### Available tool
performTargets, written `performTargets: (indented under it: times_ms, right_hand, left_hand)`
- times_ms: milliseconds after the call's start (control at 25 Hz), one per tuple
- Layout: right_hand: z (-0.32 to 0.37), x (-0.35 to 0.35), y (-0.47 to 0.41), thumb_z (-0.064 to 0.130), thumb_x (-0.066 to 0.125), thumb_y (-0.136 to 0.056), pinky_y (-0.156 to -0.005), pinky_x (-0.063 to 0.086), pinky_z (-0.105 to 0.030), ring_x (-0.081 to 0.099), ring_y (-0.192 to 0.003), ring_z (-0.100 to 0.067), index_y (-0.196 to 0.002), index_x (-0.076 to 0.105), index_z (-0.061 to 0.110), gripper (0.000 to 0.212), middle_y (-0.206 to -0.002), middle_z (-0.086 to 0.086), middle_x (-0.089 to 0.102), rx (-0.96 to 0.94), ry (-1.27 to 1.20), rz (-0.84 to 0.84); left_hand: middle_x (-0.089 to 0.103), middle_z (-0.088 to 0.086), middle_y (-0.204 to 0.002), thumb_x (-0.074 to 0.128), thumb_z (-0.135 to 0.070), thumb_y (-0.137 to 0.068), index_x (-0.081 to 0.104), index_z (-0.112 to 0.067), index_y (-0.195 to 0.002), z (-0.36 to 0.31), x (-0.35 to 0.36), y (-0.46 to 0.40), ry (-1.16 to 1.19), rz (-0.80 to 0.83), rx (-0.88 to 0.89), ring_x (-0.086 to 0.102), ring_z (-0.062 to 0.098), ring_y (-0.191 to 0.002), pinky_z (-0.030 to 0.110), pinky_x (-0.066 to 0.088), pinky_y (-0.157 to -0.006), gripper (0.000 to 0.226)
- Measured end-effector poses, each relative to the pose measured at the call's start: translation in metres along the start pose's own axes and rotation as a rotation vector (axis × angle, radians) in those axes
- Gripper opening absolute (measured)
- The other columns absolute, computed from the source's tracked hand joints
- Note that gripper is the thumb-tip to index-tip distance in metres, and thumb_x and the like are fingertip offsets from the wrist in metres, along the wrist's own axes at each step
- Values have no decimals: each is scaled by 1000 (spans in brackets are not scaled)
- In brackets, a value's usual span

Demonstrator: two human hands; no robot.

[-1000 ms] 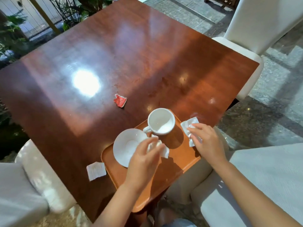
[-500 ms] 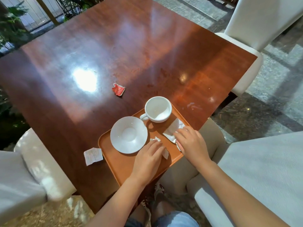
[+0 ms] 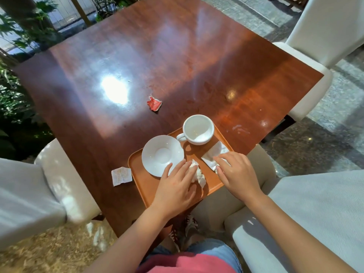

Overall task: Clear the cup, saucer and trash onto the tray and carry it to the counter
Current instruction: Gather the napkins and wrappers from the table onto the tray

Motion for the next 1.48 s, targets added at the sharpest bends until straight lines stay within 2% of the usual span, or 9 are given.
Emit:
performTargets:
  times_ms: [80,280,440,680,800,920,1120,1280,1480]
  right_hand:
    - [17,-10,-15,12,65,-80,-70,52,-38,65,-84,-28,-98,68,9,18,-88,-8,70,-43,-56,-24]
    - [78,-14,-76,13,57,-81,-60,52,-37,63,-76,-30,-90,67,7,14,-84,-10,69,-210,-113,2]
    - [112,8,-139,10,62,-79,-64,55,-43,62,-83,-36,-100,66,5,22,-96,-16,67,-231,-115,101]
    - [105,81,-219,17,48,-88,-78,46,-47,48,-108,-39,-131,48,15,43,-133,-18,49,-22,62,310]
    - [99,106,-240,15,46,-92,-81,46,-45,40,-121,-38,-136,40,16,45,-151,-14,30,-3,99,355]
    - [94,123,-256,13,40,-95,-85,46,-44,38,-124,-35,-136,37,20,41,-154,-8,24,47,120,439]
    - [98,120,-256,10,52,-88,-71,47,-42,51,-99,-41,-120,51,11,32,-120,-21,56,84,72,333]
    - [99,125,-250,3,50,-86,-60,41,-41,51,-88,-42,-108,53,4,22,-100,-26,61,82,8,262]
    - [91,127,-247,16,39,-92,-58,26,-34,40,-65,-29,-109,51,8,23,-89,-27,62,120,-136,312]
  left_hand:
    - [65,5,-121,60,-27,-82,57,-15,-121,7,-25,2,-10,-126,-3,59,25,-114,47,43,-98,41]
    - [73,4,-96,73,-14,-73,68,-13,-100,50,-66,19,-39,-263,-198,68,22,-89,37,53,-80,28]
    - [72,9,-93,70,-9,-75,68,-7,-101,106,-74,42,-30,-260,-372,67,26,-86,38,56,-73,26]
    - [58,9,-126,62,-23,-78,54,-10,-129,166,-45,68,-27,14,-538,51,24,-119,40,47,-93,53]
    - [61,9,-118,69,-23,-74,58,-11,-124,171,-37,73,-22,23,-504,56,25,-112,38,53,-82,52]
    - [64,7,-104,76,-20,-68,64,-10,-115,175,-36,71,17,-28,-466,62,25,-98,35,57,-65,50]
    - [57,-4,-103,73,-25,-74,59,-18,-121,186,-36,72,146,-31,-579,52,15,-98,31,54,-65,50]
    - [54,-13,-99,66,-22,-81,56,-29,-120,192,-35,69,297,-38,-728,55,6,-86,22,48,-66,41]
    - [67,-8,-98,58,-10,-86,67,-21,-107,197,-41,64,485,-105,-804,58,4,-91,17,45,-75,26]
Point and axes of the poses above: each hand's wrist, its own y-axis away from the middle knuckle, its own x-axis out of the palm, z = x × y, the point moved 4 cm from there along -y, towards the middle knuckle
